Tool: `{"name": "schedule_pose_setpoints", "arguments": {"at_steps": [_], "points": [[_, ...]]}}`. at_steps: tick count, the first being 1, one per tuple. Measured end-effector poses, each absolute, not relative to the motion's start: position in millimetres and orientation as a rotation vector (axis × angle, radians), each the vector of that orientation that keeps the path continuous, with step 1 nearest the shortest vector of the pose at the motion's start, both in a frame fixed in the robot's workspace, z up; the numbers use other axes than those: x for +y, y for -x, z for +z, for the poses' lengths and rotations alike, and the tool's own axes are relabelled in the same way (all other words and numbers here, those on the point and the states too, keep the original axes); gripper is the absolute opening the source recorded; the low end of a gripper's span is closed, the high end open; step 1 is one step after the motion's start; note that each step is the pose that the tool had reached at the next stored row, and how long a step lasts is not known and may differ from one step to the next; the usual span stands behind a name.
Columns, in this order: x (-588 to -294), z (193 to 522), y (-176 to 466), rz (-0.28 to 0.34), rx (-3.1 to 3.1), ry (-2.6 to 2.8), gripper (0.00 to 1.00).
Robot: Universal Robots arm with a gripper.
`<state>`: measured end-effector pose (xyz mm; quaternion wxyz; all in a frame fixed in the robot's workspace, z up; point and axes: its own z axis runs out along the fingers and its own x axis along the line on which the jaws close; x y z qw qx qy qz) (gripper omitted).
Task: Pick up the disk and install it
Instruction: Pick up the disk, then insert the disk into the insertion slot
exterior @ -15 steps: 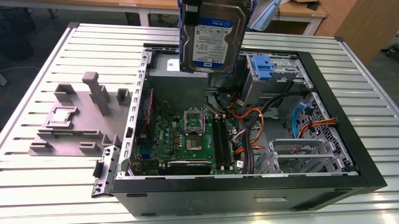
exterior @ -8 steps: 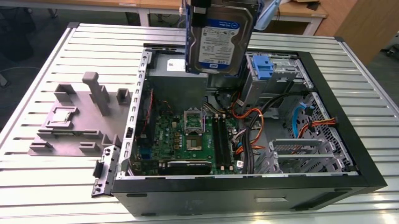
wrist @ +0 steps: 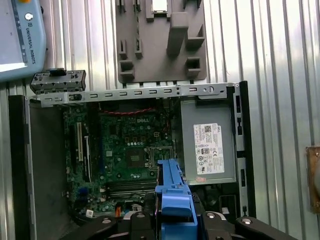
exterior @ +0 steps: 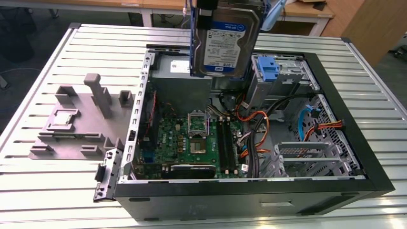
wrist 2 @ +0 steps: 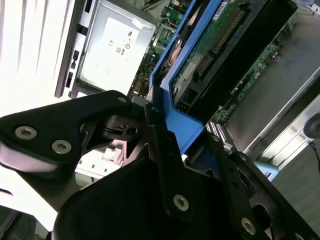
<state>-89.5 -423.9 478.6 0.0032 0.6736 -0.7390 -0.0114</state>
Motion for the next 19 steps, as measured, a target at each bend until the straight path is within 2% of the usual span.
{"name": "schedule_pose_setpoints", "arguments": {"at_steps": [19], "points": [[-429.8,478.6,89.0,-0.03,-2.315,-2.109,0.37]]}}
